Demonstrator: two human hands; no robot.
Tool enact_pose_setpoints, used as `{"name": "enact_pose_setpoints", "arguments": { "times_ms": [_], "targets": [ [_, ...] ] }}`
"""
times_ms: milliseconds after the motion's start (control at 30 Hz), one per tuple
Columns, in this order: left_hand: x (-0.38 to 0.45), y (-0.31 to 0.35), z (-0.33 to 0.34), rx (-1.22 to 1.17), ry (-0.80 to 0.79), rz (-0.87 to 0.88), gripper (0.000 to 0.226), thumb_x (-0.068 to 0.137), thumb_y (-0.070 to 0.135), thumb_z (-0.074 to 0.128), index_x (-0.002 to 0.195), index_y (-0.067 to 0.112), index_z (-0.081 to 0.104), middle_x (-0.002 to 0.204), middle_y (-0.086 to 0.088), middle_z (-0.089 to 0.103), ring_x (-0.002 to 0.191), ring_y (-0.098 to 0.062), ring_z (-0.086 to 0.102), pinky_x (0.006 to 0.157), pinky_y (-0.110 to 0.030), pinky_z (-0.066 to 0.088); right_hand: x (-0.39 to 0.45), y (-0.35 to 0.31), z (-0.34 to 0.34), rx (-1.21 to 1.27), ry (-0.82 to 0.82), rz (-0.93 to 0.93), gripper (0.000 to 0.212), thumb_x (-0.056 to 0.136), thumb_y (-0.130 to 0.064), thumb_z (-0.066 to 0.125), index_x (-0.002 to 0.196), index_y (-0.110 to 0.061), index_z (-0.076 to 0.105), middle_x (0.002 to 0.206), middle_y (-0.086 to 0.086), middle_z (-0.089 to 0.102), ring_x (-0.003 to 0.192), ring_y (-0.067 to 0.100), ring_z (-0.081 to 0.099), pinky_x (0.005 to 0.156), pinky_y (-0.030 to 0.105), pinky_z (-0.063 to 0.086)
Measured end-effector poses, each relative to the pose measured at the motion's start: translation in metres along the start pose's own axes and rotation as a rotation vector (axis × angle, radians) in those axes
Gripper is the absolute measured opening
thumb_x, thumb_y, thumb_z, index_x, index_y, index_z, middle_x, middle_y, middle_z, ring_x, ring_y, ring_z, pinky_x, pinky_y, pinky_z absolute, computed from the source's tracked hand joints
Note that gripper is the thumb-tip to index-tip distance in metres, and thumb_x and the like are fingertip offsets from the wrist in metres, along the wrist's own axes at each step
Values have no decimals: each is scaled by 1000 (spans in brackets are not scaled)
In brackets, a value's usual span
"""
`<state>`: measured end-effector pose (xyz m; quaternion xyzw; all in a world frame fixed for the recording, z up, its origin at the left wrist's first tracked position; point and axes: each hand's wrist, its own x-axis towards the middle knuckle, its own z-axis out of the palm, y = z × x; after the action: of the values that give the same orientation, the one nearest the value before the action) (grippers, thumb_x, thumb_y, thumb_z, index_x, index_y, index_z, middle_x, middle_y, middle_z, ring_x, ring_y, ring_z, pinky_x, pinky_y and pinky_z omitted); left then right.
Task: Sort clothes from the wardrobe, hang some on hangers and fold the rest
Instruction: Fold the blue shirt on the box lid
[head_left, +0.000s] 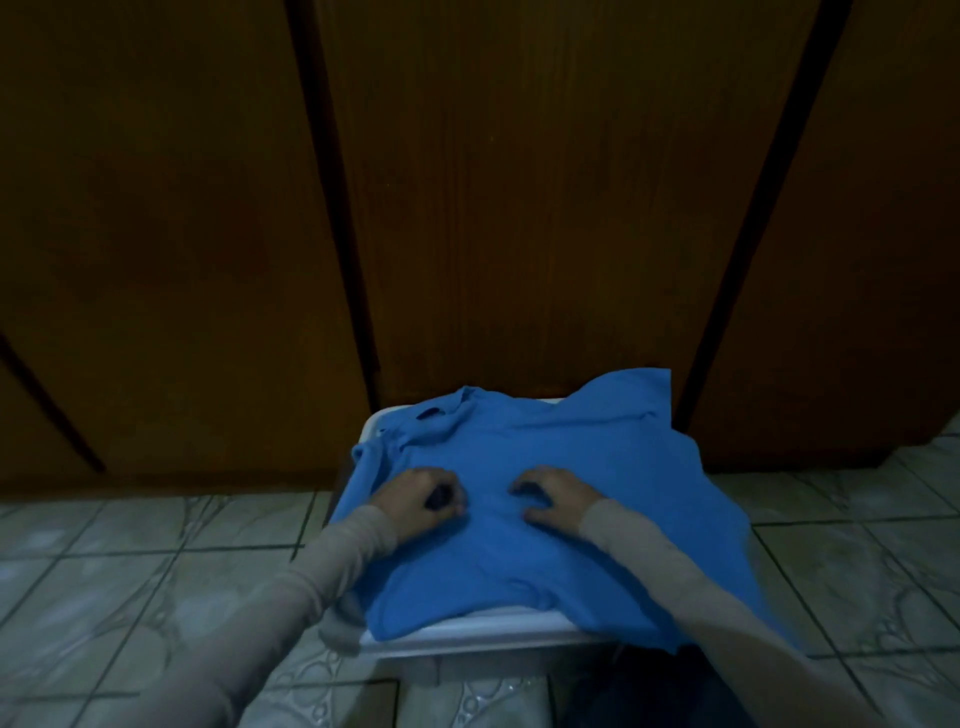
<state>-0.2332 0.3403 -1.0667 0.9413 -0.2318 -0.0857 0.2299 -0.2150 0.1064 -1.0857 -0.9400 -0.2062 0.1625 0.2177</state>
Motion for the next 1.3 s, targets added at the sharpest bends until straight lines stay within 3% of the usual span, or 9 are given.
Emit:
{"name": "enact_pose_setpoints", "arguments": {
  "times_ms": [133, 267, 367, 633, 733, 833, 1000, 1167, 1300],
  "targets": [
    [-24, 7, 17, -61, -123, -1, 49, 64, 62, 68, 99, 28, 62, 103, 4, 60, 95, -10, 54, 84, -22, 42, -10, -39, 13, 108, -50, -181, 31, 81, -29, 71, 107, -14, 64, 106, 2, 62, 92, 13, 56, 87, 29, 48],
    [-46, 11, 17, 26, -184, 26, 61, 59, 54, 78, 110, 26, 59, 115, 5, 51, 106, -10, 43, 91, -22, 34, -20, -52, 24, 62, -127, -228, 36, 72, -32, 79, 101, -16, 64, 76, -14, 52, 73, 8, 51, 75, 29, 47],
    [-55, 6, 14, 106, -206, 19, 51, 66, 40, 81, 109, 25, 58, 109, 5, 49, 104, -11, 43, 91, -25, 36, -26, -53, 27, 51, -164, -230, 33, 73, -30, 79, 99, -16, 67, 68, -17, 53, 64, 2, 49, 73, 25, 45],
    [-55, -4, -5, 135, -179, -5, 8, 89, 20, 59, 92, 14, 62, 93, -4, 64, 79, -12, 52, 71, -22, 36, -27, -50, 24, -40, -160, -244, 21, 90, -19, 61, 106, -5, 61, 86, 2, 59, 83, 11, 52, 77, 24, 41],
    [-42, -8, -26, 43, -68, -35, 10, 91, 20, 57, 84, 26, 54, 87, 1, 58, 83, -14, 53, 74, -26, 38, -20, -54, 4, 91, -108, -180, 7, 95, -16, 53, 98, -10, 53, 67, -3, 47, 66, 11, 42, 63, 22, 33],
    [-22, -7, -40, 133, 119, -139, 6, 92, 27, 54, 98, 26, 55, 91, 6, 54, 89, -15, 53, 73, -26, 37, -2, -54, -16, 166, 79, -117, 10, 94, -15, 54, 92, -18, 45, 57, -2, 43, 56, 17, 39, 57, 28, 33],
    [9, 3, -43, 459, 204, -204, 19, 96, 25, 48, 113, 18, 50, 109, -5, 58, 104, -25, 54, 89, -31, 37, 21, -56, -23, -289, 179, -47, 27, 89, 0, 45, 86, -26, 52, 91, 2, 57, 96, 24, 56, 85, 35, 38],
    [20, 4, -39, 745, 46, -95, 22, 94, 12, 44, 112, 16, 56, 121, -7, 49, 117, -26, 43, 98, -35, 32, 10, -38, -14, -521, -5, -74, 46, 87, -22, 55, 131, -30, 48, 146, -4, 32, 135, 17, 27, 105, 42, 20],
    [19, 6, -27, 779, -151, -37, 39, 93, 12, 46, 131, 22, 50, 128, -5, 47, 122, -26, 42, 103, -38, 33, 1, -23, -15, -680, -84, -115, 67, 87, -15, 56, 145, -32, 28, 156, -3, 9, 142, 20, 11, 110, 43, 14]
  ]
}}
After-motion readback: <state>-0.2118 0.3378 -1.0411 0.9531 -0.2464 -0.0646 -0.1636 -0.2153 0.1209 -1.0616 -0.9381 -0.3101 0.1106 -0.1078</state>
